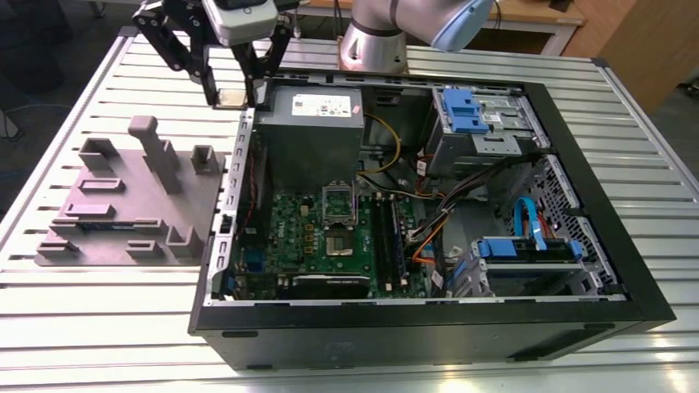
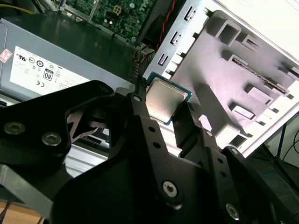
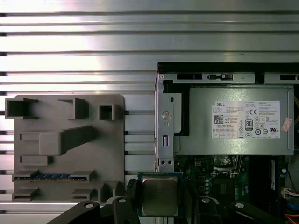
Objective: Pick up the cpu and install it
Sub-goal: 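Pick up the cpu and move it towards the insertion slot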
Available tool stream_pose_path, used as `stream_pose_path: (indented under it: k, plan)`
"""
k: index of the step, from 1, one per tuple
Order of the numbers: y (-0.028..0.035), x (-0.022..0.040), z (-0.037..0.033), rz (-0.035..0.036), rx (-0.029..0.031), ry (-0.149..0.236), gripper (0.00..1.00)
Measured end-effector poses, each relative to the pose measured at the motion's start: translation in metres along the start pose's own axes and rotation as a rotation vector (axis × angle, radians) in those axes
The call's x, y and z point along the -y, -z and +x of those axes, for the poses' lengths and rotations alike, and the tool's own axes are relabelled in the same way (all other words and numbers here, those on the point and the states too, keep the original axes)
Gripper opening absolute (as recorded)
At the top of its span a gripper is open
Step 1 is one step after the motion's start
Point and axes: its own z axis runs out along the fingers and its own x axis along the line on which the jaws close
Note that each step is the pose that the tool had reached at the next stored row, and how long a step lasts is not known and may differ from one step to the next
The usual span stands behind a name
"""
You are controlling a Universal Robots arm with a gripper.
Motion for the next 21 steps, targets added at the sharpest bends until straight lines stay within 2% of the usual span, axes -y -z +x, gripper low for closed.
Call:
stream_pose_path:
  k: [21]
  plan:
    - [0.0001, -0.0002, -0.0084, 0.0000, 0.0000, 0.000, 0.47]
